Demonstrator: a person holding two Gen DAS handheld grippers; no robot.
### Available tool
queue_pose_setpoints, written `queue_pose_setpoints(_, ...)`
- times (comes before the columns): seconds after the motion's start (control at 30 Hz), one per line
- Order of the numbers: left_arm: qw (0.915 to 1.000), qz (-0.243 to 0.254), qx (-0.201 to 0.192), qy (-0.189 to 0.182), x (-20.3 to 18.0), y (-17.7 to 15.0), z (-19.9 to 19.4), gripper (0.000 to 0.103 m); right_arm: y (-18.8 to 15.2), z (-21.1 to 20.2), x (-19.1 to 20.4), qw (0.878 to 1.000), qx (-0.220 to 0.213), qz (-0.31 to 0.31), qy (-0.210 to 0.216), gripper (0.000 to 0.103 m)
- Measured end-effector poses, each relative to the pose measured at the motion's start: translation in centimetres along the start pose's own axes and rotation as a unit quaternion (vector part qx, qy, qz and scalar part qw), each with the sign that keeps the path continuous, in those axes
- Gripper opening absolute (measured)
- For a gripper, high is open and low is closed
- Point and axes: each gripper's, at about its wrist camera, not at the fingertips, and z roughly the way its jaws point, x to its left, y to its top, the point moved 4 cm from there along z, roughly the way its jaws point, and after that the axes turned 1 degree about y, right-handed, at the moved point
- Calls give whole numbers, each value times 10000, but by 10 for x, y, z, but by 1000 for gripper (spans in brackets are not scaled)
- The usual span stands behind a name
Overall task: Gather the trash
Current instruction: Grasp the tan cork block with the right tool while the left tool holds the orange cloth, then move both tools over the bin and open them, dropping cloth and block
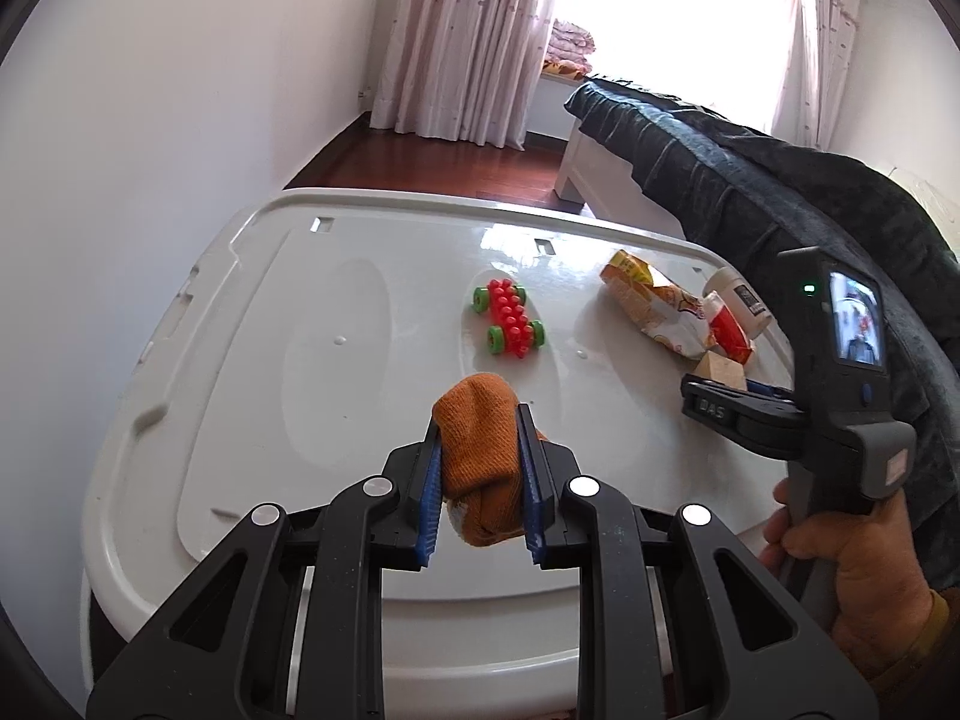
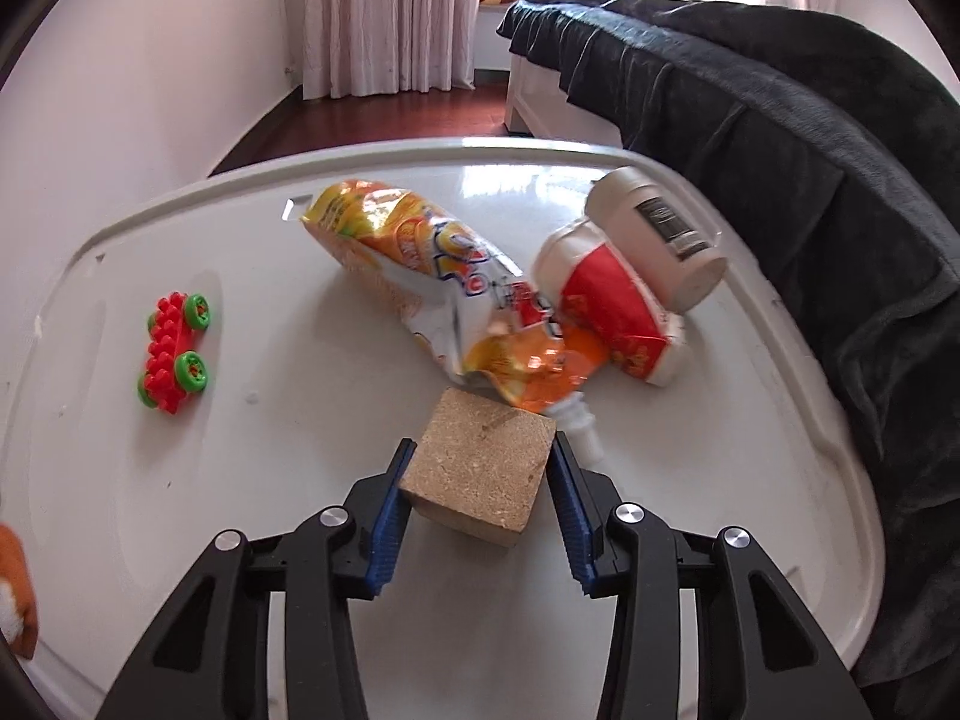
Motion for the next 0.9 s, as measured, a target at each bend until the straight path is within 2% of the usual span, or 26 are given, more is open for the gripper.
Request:
queue_pose_setpoints(0.1,10000,60,4,-60,-6,-2,-2,21,-6,-17,-6,9999,-84,-16,100,43)
queue_pose_setpoints(0.23,9998,170,-33,-72,-16,-6,-12,21,-20,-60,-10,9990,-290,-148,317,43)
queue_pose_setpoints(0.43,9998,172,15,-120,-29,-31,-39,21,-62,-122,-8,9957,-494,-509,594,43)
queue_pose_setpoints(0.53,9997,150,112,-125,-31,-52,-52,21,-101,-139,-9,9943,-326,-677,763,43)
queue_pose_setpoints(0.73,9989,246,395,-89,-33,-94,-72,21,-170,-148,-13,9917,164,-845,956,44)
queue_pose_setpoints(0.9,9976,394,576,-29,-36,-122,-85,22,-201,-150,-14,9908,378,-901,939,44)
